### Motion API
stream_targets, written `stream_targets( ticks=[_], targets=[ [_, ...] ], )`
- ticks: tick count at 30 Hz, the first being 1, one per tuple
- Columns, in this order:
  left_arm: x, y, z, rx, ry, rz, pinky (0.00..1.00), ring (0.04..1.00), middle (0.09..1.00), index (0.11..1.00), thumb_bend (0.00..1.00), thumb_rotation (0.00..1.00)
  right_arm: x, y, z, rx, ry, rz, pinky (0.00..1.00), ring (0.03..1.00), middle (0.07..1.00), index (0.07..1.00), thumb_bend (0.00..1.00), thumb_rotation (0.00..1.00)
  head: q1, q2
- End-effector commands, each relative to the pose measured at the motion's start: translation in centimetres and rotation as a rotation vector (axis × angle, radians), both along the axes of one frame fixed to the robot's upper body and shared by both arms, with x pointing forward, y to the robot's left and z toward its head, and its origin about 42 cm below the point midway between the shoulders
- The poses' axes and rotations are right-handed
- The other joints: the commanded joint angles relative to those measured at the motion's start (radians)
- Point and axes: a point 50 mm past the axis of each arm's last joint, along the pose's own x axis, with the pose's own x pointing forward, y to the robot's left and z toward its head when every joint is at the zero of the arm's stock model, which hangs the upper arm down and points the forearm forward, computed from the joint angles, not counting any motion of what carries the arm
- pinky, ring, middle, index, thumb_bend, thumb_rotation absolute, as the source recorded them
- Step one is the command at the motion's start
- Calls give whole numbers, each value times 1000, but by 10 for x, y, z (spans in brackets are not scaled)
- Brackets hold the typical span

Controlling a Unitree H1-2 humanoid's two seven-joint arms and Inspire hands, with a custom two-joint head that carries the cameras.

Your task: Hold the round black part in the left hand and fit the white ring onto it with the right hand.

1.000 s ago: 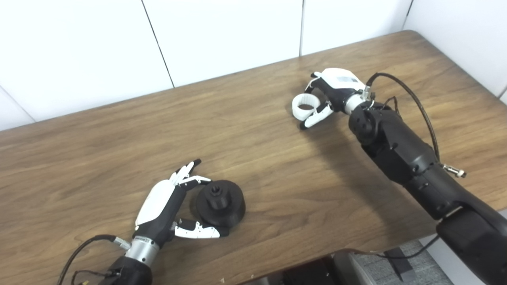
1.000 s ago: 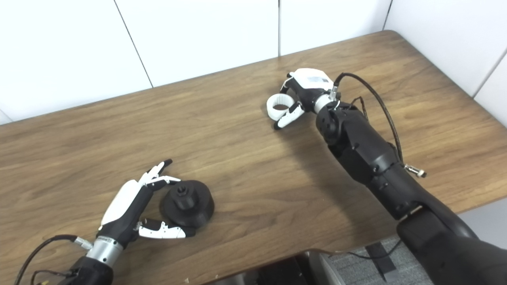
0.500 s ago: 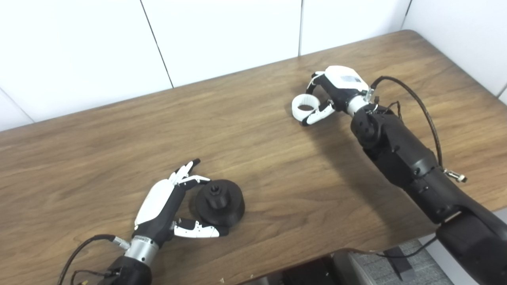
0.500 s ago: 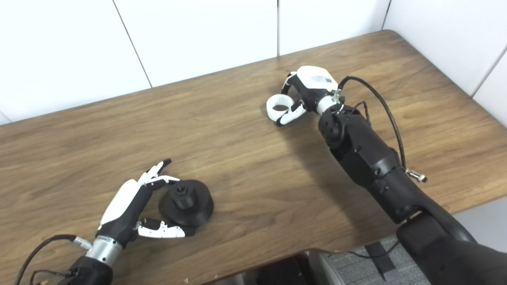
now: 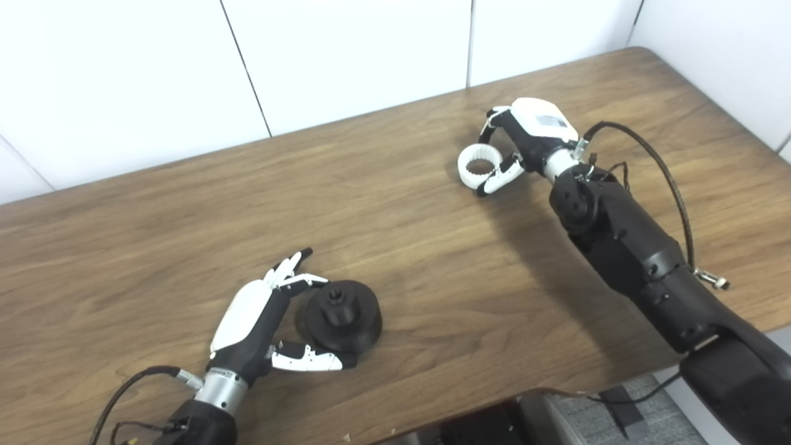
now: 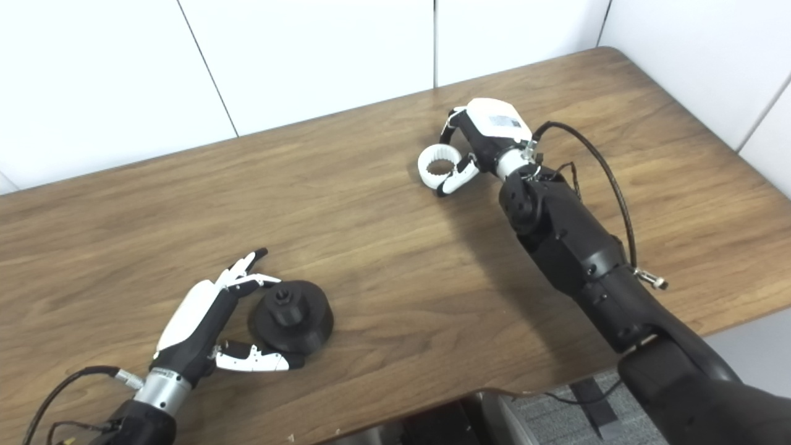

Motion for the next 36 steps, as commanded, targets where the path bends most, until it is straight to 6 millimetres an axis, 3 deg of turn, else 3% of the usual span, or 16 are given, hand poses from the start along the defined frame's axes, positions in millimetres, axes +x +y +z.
stream_targets(
  ticks=[1,23,30,36],
  targets=[
    [5,-1,15,-15,-62,-6,1000,1000,1000,625,996,374,4,-1,18,-4,-95,11,879,860,860,489,522,154,2,1],
    [6,-3,15,-11,-70,4,1000,1000,1000,622,991,368,-7,13,56,27,-232,48,869,863,863,488,521,155,13,7],
    [8,-4,16,-10,-70,5,1000,1000,1000,622,994,373,-13,17,68,65,-266,75,926,881,866,488,522,153,24,12],
    [10,-9,18,-6,-77,12,1000,1000,1000,619,994,371,-25,19,81,47,-299,139,931,888,873,489,520,155,125,25]
  ],
)
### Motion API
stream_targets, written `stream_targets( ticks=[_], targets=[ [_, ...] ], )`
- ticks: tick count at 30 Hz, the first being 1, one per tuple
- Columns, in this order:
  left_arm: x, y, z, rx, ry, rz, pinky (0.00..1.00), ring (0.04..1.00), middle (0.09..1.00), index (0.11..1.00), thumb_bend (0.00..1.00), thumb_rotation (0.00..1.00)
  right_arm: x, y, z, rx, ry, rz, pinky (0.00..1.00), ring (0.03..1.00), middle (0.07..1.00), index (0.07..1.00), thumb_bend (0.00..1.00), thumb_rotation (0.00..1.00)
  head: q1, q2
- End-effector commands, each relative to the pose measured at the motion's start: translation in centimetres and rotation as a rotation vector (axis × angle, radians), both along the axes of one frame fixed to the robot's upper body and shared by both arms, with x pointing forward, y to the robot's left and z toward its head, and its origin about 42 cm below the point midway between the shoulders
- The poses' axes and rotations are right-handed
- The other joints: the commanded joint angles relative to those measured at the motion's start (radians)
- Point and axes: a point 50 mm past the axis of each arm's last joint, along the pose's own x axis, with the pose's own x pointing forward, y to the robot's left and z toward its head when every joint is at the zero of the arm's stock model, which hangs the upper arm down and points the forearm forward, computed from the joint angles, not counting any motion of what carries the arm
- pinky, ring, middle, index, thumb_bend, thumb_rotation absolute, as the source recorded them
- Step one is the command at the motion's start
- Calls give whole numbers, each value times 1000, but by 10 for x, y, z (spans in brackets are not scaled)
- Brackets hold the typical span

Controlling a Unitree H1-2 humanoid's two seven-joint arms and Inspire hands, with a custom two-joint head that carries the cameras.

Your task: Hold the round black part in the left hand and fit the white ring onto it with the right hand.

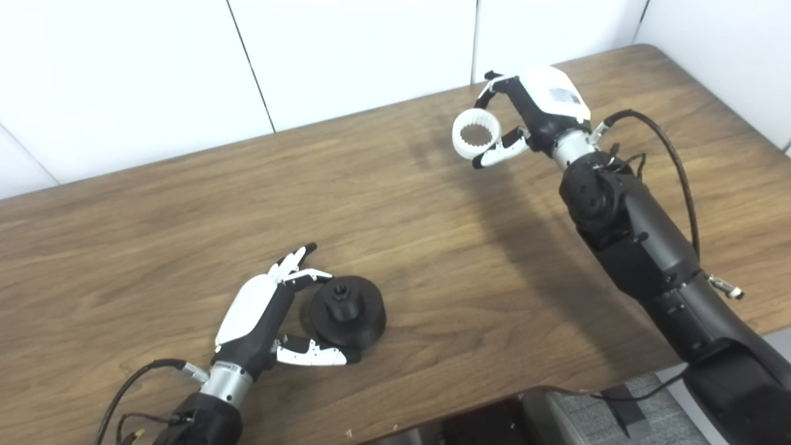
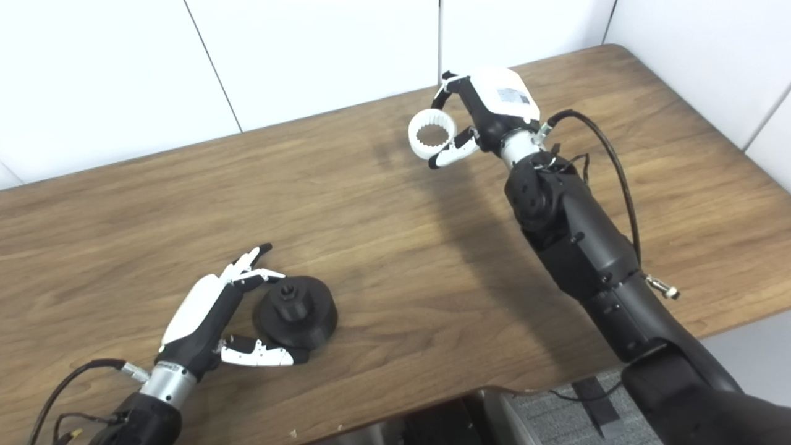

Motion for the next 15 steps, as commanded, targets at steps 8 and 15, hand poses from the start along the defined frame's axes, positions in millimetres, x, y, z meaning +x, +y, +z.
stream_targets(
  ticks=[8,15],
  targets=[
    [14,-21,20,-24,-89,1,1000,1000,1000,614,1000,386,-19,6,40,17,-144,121,908,871,863,489,521,153,131,11],
    [15,-25,23,-27,-92,7,1000,1000,1000,613,1000,383,-33,20,41,69,-151,195,802,855,863,488,521,151,130,13]
  ],
)
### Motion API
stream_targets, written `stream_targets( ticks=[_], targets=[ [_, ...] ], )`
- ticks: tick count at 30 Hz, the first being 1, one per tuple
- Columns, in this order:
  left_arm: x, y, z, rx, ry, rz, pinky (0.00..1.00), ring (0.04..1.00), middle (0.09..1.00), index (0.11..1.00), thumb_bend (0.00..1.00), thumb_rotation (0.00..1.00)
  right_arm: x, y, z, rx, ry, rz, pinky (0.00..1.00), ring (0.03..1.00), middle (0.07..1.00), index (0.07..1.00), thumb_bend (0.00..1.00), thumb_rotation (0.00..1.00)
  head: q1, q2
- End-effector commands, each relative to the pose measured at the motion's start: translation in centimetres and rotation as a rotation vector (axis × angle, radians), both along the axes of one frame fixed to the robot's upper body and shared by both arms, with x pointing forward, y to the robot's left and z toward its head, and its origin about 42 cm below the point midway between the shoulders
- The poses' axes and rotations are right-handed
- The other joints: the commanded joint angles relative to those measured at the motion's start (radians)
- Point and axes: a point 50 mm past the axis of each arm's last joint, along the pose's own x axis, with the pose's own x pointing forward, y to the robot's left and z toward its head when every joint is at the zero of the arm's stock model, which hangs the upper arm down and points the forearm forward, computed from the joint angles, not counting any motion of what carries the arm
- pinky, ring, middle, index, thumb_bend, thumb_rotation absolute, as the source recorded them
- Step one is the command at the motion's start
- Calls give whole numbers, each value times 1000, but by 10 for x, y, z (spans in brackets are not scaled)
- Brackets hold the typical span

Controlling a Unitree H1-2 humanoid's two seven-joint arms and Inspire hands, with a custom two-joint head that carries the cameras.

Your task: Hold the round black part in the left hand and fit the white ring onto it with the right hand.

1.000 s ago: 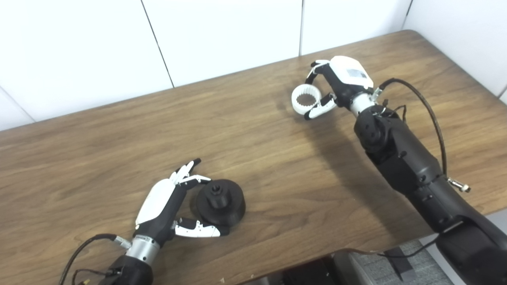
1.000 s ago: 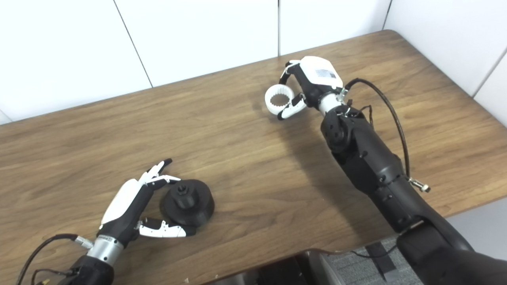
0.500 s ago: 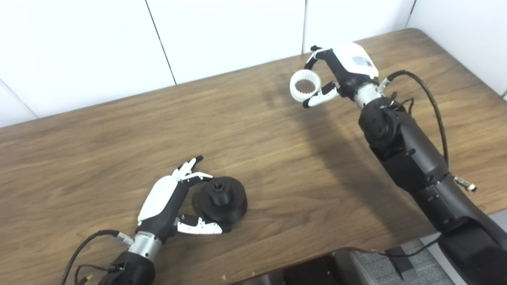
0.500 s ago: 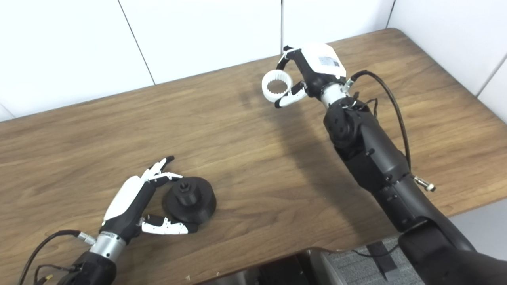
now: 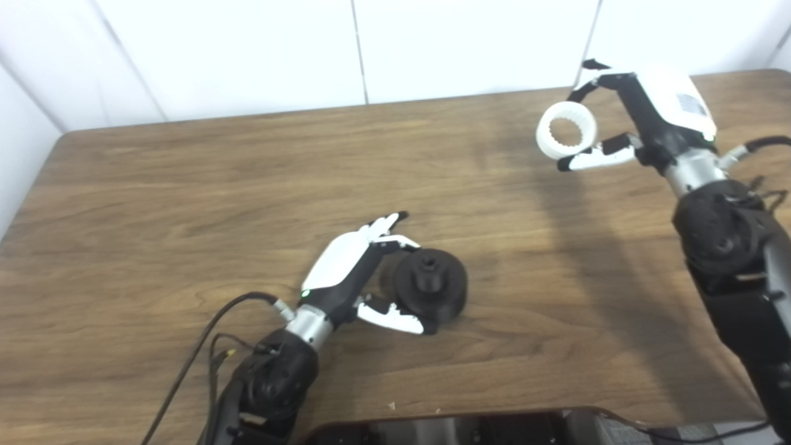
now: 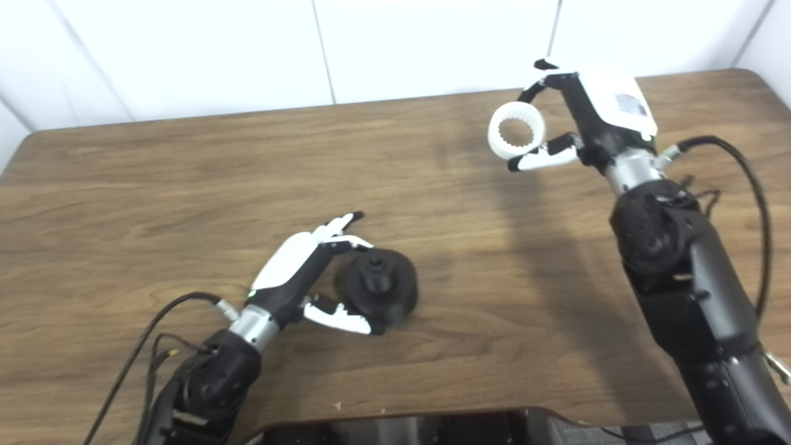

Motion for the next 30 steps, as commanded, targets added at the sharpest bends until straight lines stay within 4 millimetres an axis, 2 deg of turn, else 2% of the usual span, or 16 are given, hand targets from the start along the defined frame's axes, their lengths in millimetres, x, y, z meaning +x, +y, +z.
stream_targets(
  ticks=[1,7,12,18,20,22,30],
  targets=[
    [8,-1,16,-7,-68,4,1000,1000,1000,613,1000,377,-8,8,20,10,-87,60,798,855,862,488,522,150,1,2],
    [8,-3,17,-4,-64,7,1000,1000,1000,614,995,375,-28,18,17,65,-80,117,730,848,864,489,522,151,3,6],
    [9,-3,16,-4,-65,8,1000,1000,1000,615,993,376,-53,30,12,107,-52,180,685,849,869,489,520,151,-1,7],
    [10,-5,16,1,-62,8,1000,1000,1000,616,993,379,-78,45,6,114,-46,247,715,862,871,489,520,152,-2,6],
    [10,-5,16,5,-64,9,1000,1000,1000,617,992,381,-84,50,5,126,-35,264,742,874,878,489,519,151,-3,5],
    [10,-6,16,9,-64,9,1000,1000,1000,618,993,386,-90,56,5,134,-26,287,813,888,879,490,519,149,-1,6],
    [10,-5,10,41,-64,11,1000,1000,1000,620,998,358,-101,68,2,142,-15,337,866,886,873,489,520,148,-4,11]
  ],
)
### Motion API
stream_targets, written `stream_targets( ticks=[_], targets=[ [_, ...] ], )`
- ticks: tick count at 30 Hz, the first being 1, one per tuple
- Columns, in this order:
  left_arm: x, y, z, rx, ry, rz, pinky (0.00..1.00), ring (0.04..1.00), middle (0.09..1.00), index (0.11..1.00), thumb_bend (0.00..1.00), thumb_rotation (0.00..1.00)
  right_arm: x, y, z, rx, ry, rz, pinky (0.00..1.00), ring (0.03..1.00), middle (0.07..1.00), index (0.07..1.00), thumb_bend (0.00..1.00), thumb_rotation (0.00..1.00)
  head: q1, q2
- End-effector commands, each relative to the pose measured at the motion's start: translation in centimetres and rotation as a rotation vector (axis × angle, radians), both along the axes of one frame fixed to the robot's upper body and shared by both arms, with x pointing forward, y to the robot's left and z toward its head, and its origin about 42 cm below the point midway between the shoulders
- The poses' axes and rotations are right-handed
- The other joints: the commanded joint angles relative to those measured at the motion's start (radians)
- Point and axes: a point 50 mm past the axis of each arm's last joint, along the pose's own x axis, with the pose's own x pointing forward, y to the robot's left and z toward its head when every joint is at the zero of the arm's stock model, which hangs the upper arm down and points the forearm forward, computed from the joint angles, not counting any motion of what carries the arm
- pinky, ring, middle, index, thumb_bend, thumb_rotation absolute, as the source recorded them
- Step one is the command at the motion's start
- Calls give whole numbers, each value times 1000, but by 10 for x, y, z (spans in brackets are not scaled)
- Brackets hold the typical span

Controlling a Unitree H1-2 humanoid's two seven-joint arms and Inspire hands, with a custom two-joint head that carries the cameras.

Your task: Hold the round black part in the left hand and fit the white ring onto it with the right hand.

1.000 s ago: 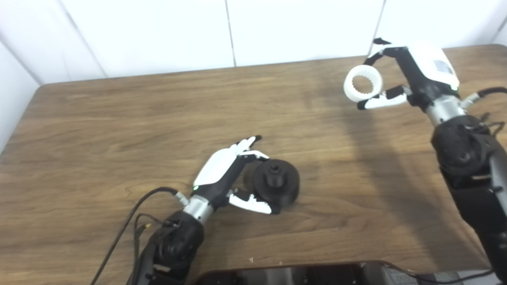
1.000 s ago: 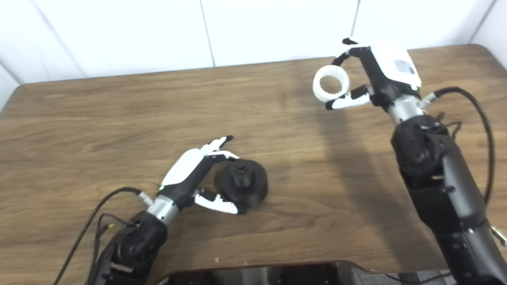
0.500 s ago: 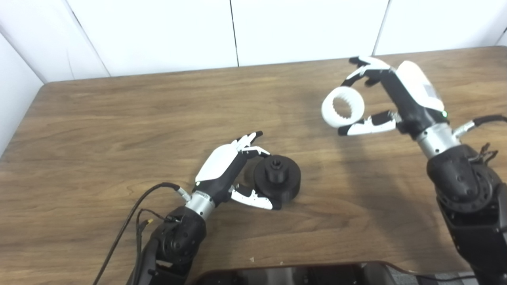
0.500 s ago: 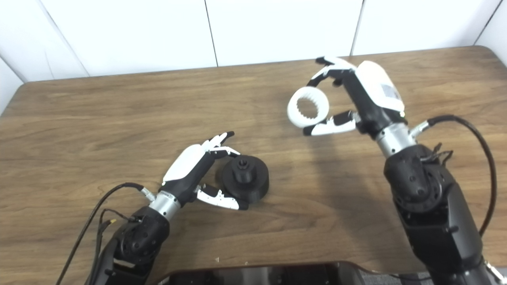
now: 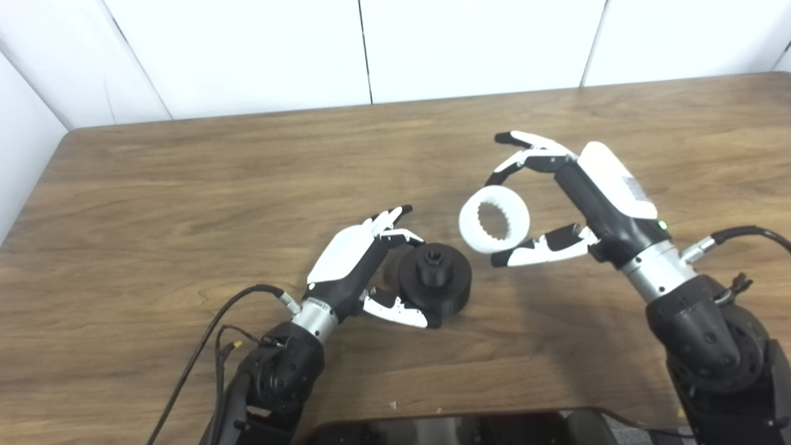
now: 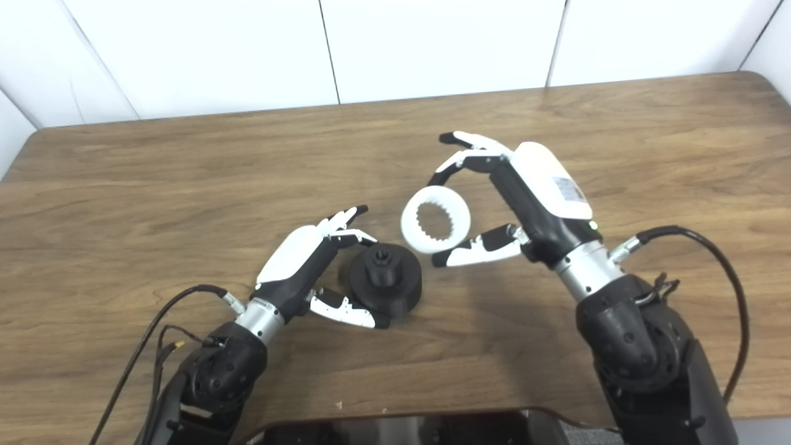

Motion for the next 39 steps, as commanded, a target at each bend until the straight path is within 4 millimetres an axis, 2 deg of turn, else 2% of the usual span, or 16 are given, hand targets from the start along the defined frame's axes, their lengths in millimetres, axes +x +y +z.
stream_targets(
  ticks=[1,9,17,21,25,31,39],
  targets=[
    [10,-1,11,0,-66,2,1000,1000,1000,620,1000,354,-4,5,14,-2,-81,32,880,888,873,489,520,148,1,2],
    [11,-3,5,39,-54,1,1000,1000,1000,627,1000,332,-7,9,15,7,-81,54,943,902,879,490,519,149,2,6],
    [12,-5,6,59,-60,0,1000,1000,1000,628,1000,331,-5,15,16,-17,-71,87,921,906,887,491,517,154,5,8],
    [13,-6,7,68,-67,-4,1000,1000,1000,630,1000,346,-1,24,11,-39,-46,116,837,889,882,491,518,155,6,8],
    [12,-7,8,62,-67,-3,1000,1000,1000,630,1000,339,1,31,4,-61,-18,139,842,892,889,491,519,158,10,9],
    [12,-8,10,55,-70,-3,1000,1000,1000,628,1000,348,4,42,-8,-62,31,165,912,895,894,492,519,160,19,12],
    [12,-10,12,54,-72,-3,1000,1000,1000,629,1000,358,13,56,-21,-90,49,178,915,892,888,492,520,160,25,14]
  ],
)
